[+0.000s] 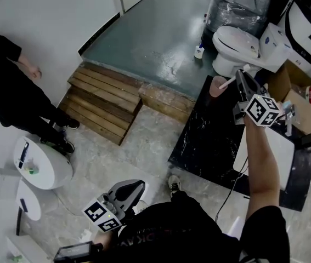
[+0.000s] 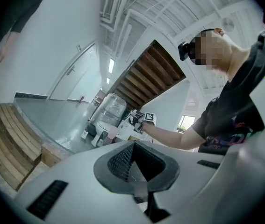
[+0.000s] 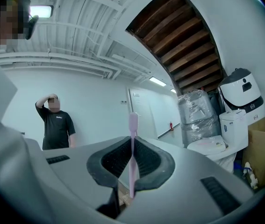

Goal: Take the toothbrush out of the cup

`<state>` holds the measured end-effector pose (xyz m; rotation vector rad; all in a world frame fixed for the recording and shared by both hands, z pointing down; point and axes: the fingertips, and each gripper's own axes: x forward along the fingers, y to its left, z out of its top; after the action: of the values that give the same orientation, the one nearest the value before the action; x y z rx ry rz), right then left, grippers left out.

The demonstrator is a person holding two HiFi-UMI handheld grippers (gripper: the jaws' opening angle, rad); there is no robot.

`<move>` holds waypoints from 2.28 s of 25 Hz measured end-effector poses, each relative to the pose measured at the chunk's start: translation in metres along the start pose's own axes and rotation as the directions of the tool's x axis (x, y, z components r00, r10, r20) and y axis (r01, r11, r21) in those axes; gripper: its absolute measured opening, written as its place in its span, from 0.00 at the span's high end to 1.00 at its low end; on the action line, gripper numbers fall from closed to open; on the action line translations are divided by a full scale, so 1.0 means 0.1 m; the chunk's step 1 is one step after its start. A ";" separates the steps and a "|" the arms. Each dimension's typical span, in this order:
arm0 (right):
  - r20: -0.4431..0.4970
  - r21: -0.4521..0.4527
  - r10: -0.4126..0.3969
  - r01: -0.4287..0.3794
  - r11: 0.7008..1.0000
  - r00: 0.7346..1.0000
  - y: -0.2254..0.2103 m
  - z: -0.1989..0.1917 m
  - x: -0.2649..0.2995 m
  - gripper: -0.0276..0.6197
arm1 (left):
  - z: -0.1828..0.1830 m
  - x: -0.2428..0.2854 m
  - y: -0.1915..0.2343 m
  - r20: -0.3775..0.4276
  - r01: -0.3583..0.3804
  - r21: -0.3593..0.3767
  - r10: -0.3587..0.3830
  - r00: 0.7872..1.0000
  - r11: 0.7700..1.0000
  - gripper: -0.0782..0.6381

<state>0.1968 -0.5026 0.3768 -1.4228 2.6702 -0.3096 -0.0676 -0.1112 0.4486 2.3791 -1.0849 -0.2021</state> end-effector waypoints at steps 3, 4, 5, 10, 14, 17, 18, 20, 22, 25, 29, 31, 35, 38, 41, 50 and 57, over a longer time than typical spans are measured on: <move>0.007 -0.016 0.005 -0.005 1.000 1.000 0.20 0.08 -0.17 0.92 | -0.04 -0.05 -0.03 -0.017 0.042 -0.008 -0.042 0.999 0.999 0.88; 0.008 -0.019 0.007 -0.007 1.000 1.000 0.27 0.10 -0.23 0.92 | -0.05 -0.07 -0.04 -0.023 0.055 -0.011 -0.055 0.998 0.998 0.88; 0.009 -0.020 0.009 -0.009 1.000 1.000 0.34 0.10 -0.29 0.92 | -0.06 -0.10 -0.05 -0.027 0.068 -0.014 -0.069 0.997 0.998 0.88; 0.010 -0.031 0.013 -0.013 0.999 1.000 0.72 0.09 -0.66 0.92 | -0.10 -0.27 -0.09 -0.039 0.131 -0.022 -0.132 0.991 0.991 0.88; 0.023 -0.024 0.008 -0.007 1.000 1.000 1.06 0.04 -0.96 0.92 | -0.14 -0.46 -0.12 -0.059 0.181 -0.021 -0.181 0.982 0.983 0.88; 0.033 -0.014 0.009 -0.009 1.000 0.999 1.34 -0.02 -1.22 0.92 | -0.15 -0.63 -0.17 -0.077 0.213 -0.018 -0.214 0.974 0.977 0.88; 0.032 -0.011 0.004 -0.004 1.000 0.999 1.43 -0.04 -1.31 0.92 | -0.16 -0.69 -0.19 -0.085 0.225 -0.018 -0.226 0.970 0.974 0.88; 0.039 -0.006 0.002 -0.002 1.000 0.999 1.62 -0.10 -1.49 0.92 | -0.21 -0.81 -0.20 -0.105 0.250 -0.021 -0.251 0.962 0.968 0.88; 0.060 -0.007 0.011 -0.011 1.000 0.998 1.80 -0.16 -1.66 0.92 | -0.28 -0.92 -0.20 -0.125 0.275 -0.031 -0.277 0.953 0.961 0.88; 0.069 -0.005 0.007 -0.007 1.000 0.998 2.09 -0.24 -1.91 0.92 | -0.36 -1.06 -0.22 -0.152 0.307 -0.048 -0.311 0.938 0.950 0.88; 0.061 0.001 -0.009 0.009 1.000 0.998 2.47 -0.36 -2.27 0.92 | -0.44 -1.22 -0.31 -0.186 0.360 -0.060 -0.365 0.912 0.931 0.88; 0.063 0.011 -0.017 0.017 1.000 0.998 2.66 -0.40 -2.45 0.92 | -0.46 -1.26 -0.36 -0.197 0.388 -0.065 -0.393 0.898 0.919 0.88; 0.051 0.057 -0.011 0.008 0.998 0.999 3.03 -0.54 -2.74 0.92 | -0.46 -1.27 -0.46 -0.205 0.433 -0.068 -0.438 0.875 0.899 0.88; 0.018 0.090 0.008 -0.010 0.996 1.000 3.30 -0.69 -2.94 0.92 | -0.43 -1.26 -0.56 -0.201 0.458 -0.057 -0.459 0.865 0.887 0.88; -0.001 0.114 0.024 -0.023 0.993 1.000 3.52 -0.81 -3.12 0.92 | -0.44 -1.24 -0.64 -0.193 0.470 -0.055 -0.471 0.861 0.881 0.88; -0.006 0.254 0.041 -0.038 0.966 0.999 3.83 -1.11 -3.69 0.92 | -0.62 -1.07 -1.08 -0.204 0.491 -0.063 -0.493 0.846 0.869 0.88; -0.011 0.328 0.078 -0.070 0.942 0.997 3.93 -1.23 -4.10 0.92 | -0.78 -0.99 -1.45 -0.202 0.470 -0.063 -0.473 0.858 0.880 0.88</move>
<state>0.0854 0.0665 0.4051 -1.2215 2.5277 -0.7292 -0.0119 0.0721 0.4348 2.5494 -0.3841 -0.1174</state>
